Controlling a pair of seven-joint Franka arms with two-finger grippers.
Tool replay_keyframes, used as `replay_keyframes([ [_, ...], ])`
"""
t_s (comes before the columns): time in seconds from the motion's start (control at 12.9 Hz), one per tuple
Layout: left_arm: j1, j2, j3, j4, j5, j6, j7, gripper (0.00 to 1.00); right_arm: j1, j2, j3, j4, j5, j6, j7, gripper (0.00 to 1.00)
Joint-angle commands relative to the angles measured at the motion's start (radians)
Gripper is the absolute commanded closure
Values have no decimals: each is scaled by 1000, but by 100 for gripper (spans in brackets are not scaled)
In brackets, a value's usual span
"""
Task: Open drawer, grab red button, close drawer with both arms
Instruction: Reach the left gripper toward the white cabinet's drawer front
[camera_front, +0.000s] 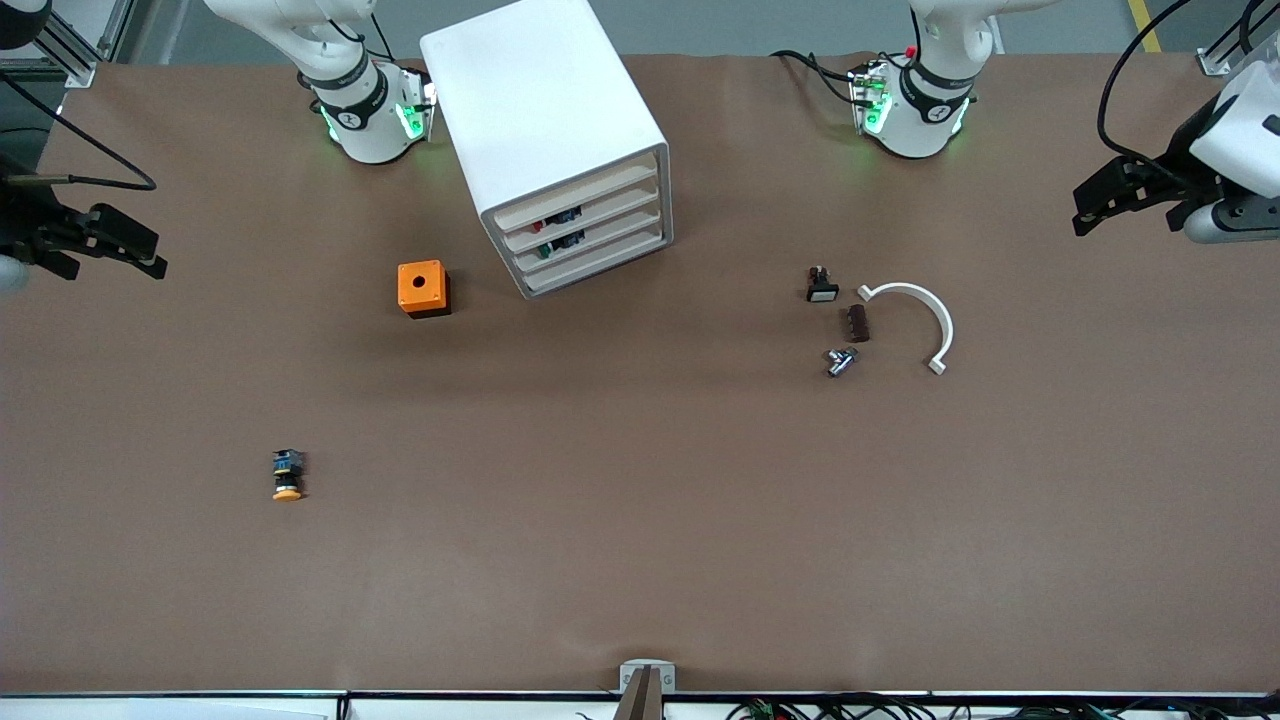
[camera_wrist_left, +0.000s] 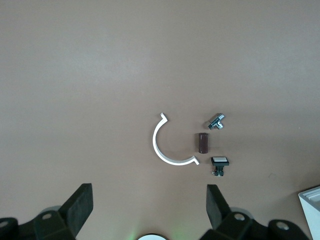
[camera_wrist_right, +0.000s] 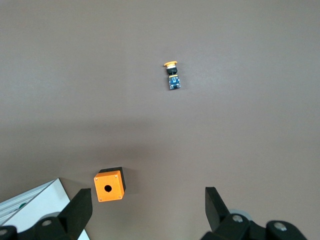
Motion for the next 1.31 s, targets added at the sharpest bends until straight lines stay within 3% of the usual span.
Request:
replay_keyframes([
  [0.0,3,15,-23,31,6,-16,-9,0,-10,-11,13,-2,-3,-8,17,0],
  [0.31,0,64,-27,74,47,-16,-9,0,-10,-11,13,-2,-3,-8,17,0],
  [0.62,-49,181,-27,75,47,2,-31,0,-10,-11,13,-2,-3,-8,17,0],
  [1.01,-106,353,-25,120,40,2,-304,0,-12,-11,13,-2,-3,-10,17,0],
  [1.24,-135,428,-27,132,20,1,-566,0,-10,-11,13,-2,-2,-10,17,0],
])
